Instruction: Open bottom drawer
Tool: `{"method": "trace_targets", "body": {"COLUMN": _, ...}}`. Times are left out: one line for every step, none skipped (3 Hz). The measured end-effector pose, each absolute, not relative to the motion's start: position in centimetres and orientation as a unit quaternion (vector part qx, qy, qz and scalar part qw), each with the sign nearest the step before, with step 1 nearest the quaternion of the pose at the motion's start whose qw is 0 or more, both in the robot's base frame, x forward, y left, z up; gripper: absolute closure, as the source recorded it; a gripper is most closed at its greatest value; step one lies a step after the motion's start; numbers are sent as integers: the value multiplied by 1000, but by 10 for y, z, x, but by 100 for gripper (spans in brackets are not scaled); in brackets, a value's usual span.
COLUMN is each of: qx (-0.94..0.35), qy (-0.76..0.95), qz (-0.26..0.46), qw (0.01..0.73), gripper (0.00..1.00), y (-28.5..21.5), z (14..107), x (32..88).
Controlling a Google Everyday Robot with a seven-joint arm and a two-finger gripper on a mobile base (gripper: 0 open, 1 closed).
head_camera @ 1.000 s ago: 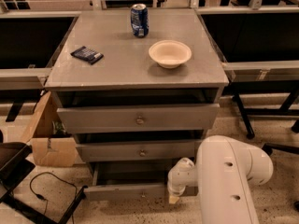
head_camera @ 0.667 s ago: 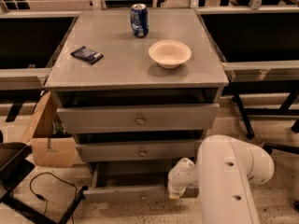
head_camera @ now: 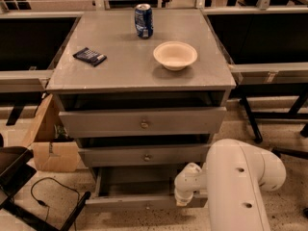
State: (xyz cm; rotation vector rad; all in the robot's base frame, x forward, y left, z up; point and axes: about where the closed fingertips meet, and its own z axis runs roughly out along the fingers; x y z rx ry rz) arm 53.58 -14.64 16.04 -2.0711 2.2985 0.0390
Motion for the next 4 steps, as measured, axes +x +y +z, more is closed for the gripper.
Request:
{"method": "trace_targets", "body": {"qx": -664, "qy": 747, "qz": 13, "qw": 19, "gripper": 100, "y": -149, "z": 163, "x": 527}}
{"method": "trace_targets", "body": {"qx": -662, "qy": 749, "qz": 14, "qw": 17, "gripper": 100, "y": -148, "z": 162, "x": 525}}
{"method": "trace_targets", "body": {"qx": -659, "qy": 752, "qz": 16, "qw": 14, "gripper": 100, "y": -150, "z": 165, "x": 520}}
{"method": "trace_targets", "body": {"qx": -657, "qy": 753, "qz": 17, "qw": 12, "gripper": 100, "y": -149, "z": 164, "x": 519}}
